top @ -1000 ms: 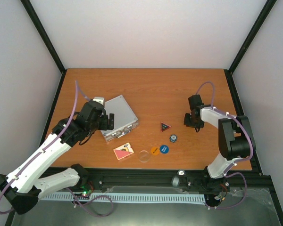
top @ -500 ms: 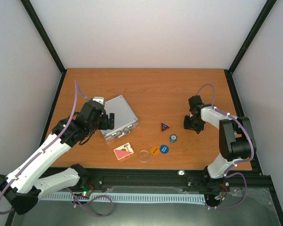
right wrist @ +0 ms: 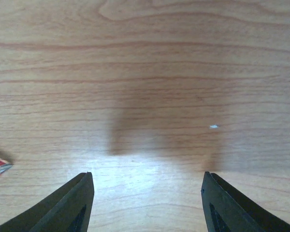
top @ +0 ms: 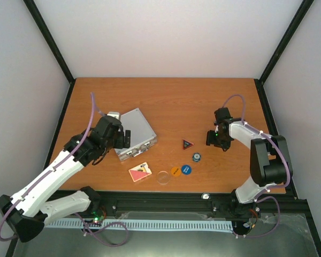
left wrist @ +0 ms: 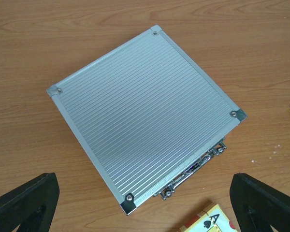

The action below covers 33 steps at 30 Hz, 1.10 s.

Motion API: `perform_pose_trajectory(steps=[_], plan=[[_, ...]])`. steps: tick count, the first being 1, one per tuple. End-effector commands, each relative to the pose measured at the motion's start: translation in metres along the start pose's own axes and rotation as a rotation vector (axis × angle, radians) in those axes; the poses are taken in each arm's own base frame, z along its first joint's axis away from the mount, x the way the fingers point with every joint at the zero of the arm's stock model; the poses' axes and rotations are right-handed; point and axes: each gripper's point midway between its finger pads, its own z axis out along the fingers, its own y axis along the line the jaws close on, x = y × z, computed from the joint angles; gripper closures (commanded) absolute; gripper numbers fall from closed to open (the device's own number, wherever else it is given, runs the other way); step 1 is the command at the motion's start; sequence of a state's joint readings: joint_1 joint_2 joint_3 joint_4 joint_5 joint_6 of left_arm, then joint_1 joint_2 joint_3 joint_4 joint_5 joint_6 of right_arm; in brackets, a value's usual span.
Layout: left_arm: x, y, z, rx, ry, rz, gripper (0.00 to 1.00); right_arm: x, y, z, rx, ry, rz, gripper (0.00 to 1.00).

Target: Pack up texas hold em set

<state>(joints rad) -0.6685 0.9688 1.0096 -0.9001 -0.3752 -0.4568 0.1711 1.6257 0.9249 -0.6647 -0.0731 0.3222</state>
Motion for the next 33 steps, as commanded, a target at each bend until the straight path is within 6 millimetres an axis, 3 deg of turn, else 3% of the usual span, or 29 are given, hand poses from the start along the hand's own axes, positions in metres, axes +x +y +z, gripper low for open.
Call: perform_pose_trajectory(steps=[1, 11, 25, 33], plan=[[-0.006, 0.006, -0.011, -0.016, -0.021, -0.032, 0.0, -0.001, 0.006, -0.009, -0.03, -0.027, -0.015, 0.37], [0.004, 0.005, -0.008, 0.004, 0.001, -0.053, 0.0, 0.001, 0.006, -0.011, -0.036, -0.034, -0.019, 0.37], [0.017, -0.005, 0.021, -0.016, 0.076, -0.04, 0.0, 0.004, 0.006, -0.002, -0.028, -0.003, -0.013, 0.33], [0.016, -0.008, 0.018, 0.014, 0.067, -0.022, 0.0, -0.008, 0.004, -0.022, 0.04, -0.056, -0.018, 0.33]])
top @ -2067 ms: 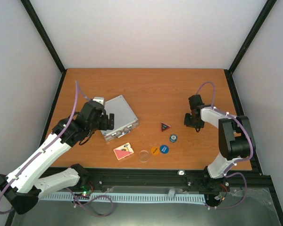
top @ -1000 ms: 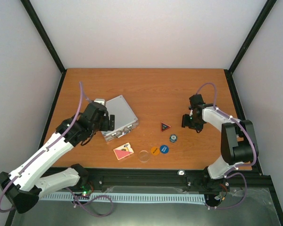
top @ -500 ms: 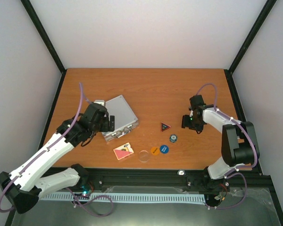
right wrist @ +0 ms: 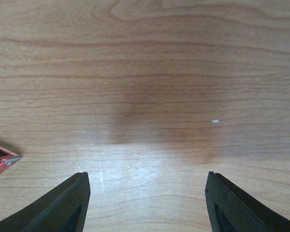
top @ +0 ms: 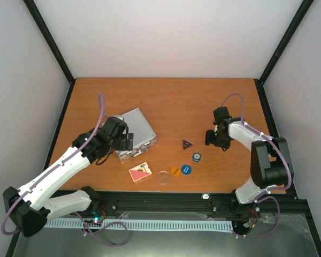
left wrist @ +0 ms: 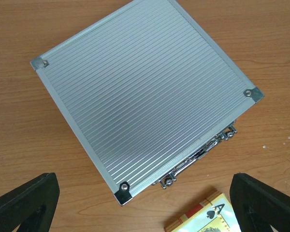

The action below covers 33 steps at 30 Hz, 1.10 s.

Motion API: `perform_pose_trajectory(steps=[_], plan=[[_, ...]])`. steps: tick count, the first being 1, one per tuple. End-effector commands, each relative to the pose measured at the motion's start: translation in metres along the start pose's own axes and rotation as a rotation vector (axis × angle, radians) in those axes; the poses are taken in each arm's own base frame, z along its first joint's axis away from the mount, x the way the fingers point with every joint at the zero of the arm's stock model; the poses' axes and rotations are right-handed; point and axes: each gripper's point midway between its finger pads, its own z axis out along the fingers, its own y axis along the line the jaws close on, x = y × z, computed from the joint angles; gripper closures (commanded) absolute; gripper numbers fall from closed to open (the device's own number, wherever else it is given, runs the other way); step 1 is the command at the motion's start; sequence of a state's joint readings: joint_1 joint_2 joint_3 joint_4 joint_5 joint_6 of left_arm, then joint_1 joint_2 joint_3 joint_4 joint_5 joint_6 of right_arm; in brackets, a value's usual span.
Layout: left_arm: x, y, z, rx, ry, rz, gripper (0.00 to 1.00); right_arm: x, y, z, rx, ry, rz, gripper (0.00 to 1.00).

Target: Pack up texas hold em set

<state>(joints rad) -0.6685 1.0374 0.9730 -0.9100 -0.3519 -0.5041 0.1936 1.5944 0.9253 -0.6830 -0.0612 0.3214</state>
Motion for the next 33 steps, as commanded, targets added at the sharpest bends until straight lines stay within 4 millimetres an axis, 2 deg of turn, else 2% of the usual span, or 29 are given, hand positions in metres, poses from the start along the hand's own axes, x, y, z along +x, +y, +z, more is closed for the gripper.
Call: perform_pose_trajectory(steps=[1, 5, 10, 18, 26, 33], plan=[[-0.008, -0.007, -0.006, 0.052, -0.04, -0.009, 0.0, -0.011, -0.002, -0.016, 0.044, -0.049, 0.01, 0.33], [-0.007, -0.014, -0.003, 0.081, -0.028, 0.016, 0.0, -0.002, -0.005, -0.023, 0.056, -0.057, 0.017, 0.33], [-0.01, -0.019, 0.0, 0.089, -0.022, 0.041, 0.0, 0.021, -0.005, -0.025, 0.047, -0.039, 0.036, 0.33], [-0.013, -0.026, -0.003, 0.129, -0.032, 0.055, 0.0, 0.094, 0.026, -0.042, 0.029, 0.016, 0.007, 0.32], [-0.012, -0.033, -0.003, 0.172, -0.037, 0.07, 0.0, 0.166, 0.034, -0.049, 0.114, 0.126, -0.047, 0.3], [-0.015, -0.035, -0.005, 0.187, -0.052, 0.074, 0.0, 0.208, 0.036, -0.051, 0.183, 0.201, -0.082, 0.26]])
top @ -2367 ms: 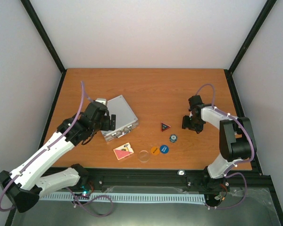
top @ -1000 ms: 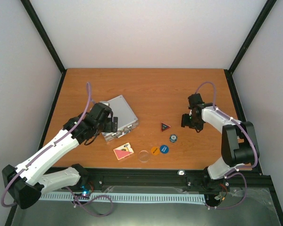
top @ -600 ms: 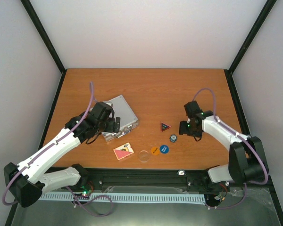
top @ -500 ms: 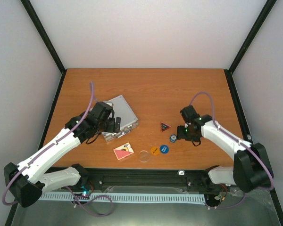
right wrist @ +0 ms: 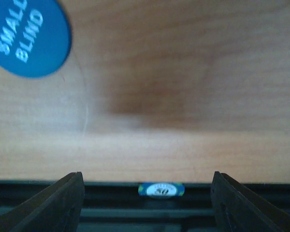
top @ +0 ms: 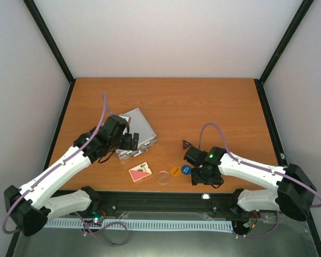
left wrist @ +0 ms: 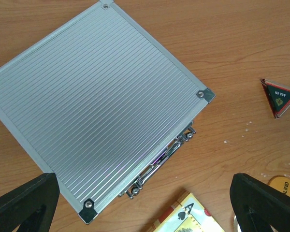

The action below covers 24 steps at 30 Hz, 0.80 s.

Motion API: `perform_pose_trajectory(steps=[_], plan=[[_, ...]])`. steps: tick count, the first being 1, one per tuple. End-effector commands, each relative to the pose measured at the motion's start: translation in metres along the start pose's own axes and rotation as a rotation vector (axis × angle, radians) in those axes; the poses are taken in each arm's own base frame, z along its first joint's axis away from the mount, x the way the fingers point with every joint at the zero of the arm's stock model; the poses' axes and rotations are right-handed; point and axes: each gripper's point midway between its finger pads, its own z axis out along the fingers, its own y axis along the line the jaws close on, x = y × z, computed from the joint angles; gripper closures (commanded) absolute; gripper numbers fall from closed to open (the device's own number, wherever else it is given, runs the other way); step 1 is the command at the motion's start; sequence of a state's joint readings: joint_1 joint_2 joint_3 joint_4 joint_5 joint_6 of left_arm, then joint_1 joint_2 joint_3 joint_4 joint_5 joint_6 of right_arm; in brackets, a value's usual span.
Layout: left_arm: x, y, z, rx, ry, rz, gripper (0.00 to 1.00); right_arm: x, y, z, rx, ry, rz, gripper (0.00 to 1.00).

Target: Pack up texas hold em set

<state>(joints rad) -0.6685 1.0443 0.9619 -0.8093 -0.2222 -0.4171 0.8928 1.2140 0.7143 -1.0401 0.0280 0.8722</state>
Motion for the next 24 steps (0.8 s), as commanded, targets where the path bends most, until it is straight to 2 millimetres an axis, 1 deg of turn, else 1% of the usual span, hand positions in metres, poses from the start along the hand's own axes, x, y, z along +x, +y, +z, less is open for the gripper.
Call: perform_pose_trajectory(steps=[1, 3, 6, 9, 11, 14, 19, 21, 24], plan=[[-0.01, -0.007, -0.006, 0.039, -0.042, 0.012, 0.0, 0.028, -0.01, 0.001, 0.073, 0.056, 0.069, 0.26], [-0.01, -0.007, -0.008, 0.05, -0.049, 0.009, 0.0, 0.036, -0.011, 0.002, 0.055, 0.062, 0.091, 0.27], [-0.01, -0.008, -0.01, 0.063, -0.057, 0.003, 0.0, 0.049, -0.015, 0.011, 0.013, 0.088, 0.131, 0.27], [-0.01, -0.009, -0.011, 0.066, -0.057, 0.005, 0.0, 0.057, -0.021, 0.019, -0.003, 0.099, 0.16, 0.28], [-0.009, -0.008, -0.011, 0.062, -0.056, 0.007, 0.0, 0.06, -0.019, 0.024, -0.017, 0.112, 0.162, 0.29], [-0.007, -0.007, -0.01, 0.059, -0.05, 0.005, 0.0, 0.059, -0.016, 0.029, -0.016, 0.118, 0.142, 0.29], [-0.007, -0.007, -0.012, 0.066, -0.055, -0.005, 0.0, 0.052, -0.008, 0.034, 0.005, 0.117, 0.094, 0.29], [-0.007, -0.007, -0.014, 0.065, -0.057, -0.005, 0.0, 0.049, -0.007, 0.037, 0.014, 0.11, 0.084, 0.28], [-0.006, -0.006, -0.013, 0.06, -0.053, -0.005, 0.0, 0.05, -0.008, 0.043, 0.024, 0.118, 0.075, 0.28]])
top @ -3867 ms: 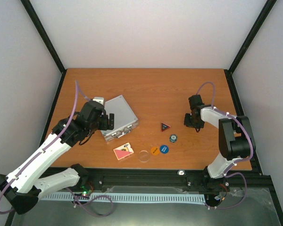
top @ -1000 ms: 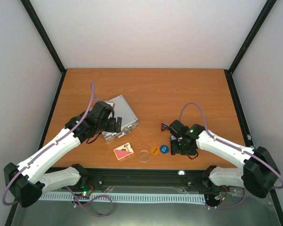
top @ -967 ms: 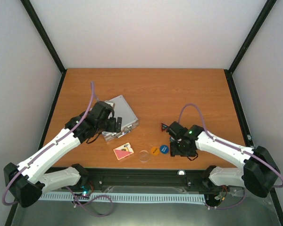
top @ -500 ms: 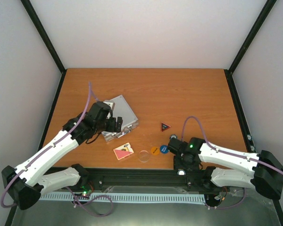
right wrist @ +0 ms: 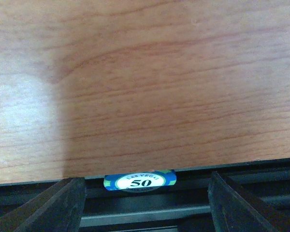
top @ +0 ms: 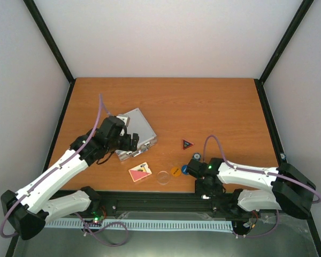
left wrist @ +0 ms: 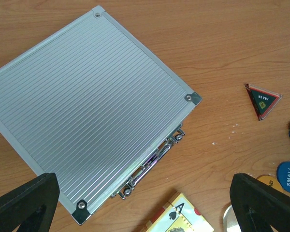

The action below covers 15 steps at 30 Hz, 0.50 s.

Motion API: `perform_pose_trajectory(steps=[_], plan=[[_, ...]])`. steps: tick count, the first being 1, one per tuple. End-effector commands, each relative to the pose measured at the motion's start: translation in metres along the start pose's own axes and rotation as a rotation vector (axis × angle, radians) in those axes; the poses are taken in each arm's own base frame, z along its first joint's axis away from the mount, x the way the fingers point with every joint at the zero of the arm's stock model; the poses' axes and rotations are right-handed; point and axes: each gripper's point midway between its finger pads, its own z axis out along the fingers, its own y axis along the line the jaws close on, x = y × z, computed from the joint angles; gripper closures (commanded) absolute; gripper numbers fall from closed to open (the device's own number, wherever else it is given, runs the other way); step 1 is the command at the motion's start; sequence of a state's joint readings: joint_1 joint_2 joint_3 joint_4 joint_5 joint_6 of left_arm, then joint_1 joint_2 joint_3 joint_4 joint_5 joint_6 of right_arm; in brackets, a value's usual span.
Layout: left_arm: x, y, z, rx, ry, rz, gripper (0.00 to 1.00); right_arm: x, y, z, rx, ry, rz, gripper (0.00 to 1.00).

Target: Pack up texas hold em set

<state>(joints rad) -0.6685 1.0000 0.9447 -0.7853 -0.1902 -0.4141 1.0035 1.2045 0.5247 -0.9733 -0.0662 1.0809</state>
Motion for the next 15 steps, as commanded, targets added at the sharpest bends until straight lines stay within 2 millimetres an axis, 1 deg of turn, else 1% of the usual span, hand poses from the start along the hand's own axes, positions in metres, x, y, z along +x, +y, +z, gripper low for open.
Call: perform_pose_trajectory(steps=[1, 7, 12, 14, 15], plan=[[-0.004, 0.0, -0.006, 0.009, -0.021, 0.002, 0.0, -0.005, 0.009, 0.003, -0.02, -0.022, -0.027, 0.29], [-0.003, 0.0, -0.005, 0.005, -0.018, 0.001, 0.0, -0.004, 0.0, 0.012, 0.001, -0.025, -0.024, 0.32], [-0.002, 0.0, -0.004, 0.007, -0.016, -0.003, 0.0, -0.006, -0.002, 0.018, 0.006, -0.039, -0.024, 0.35], [-0.002, 0.0, -0.005, 0.009, -0.014, -0.003, 0.0, -0.006, -0.003, 0.02, 0.011, -0.043, -0.026, 0.39], [-0.002, 0.0, -0.005, 0.007, -0.015, -0.005, 0.0, -0.007, -0.003, 0.02, 0.012, -0.046, -0.029, 0.45]])
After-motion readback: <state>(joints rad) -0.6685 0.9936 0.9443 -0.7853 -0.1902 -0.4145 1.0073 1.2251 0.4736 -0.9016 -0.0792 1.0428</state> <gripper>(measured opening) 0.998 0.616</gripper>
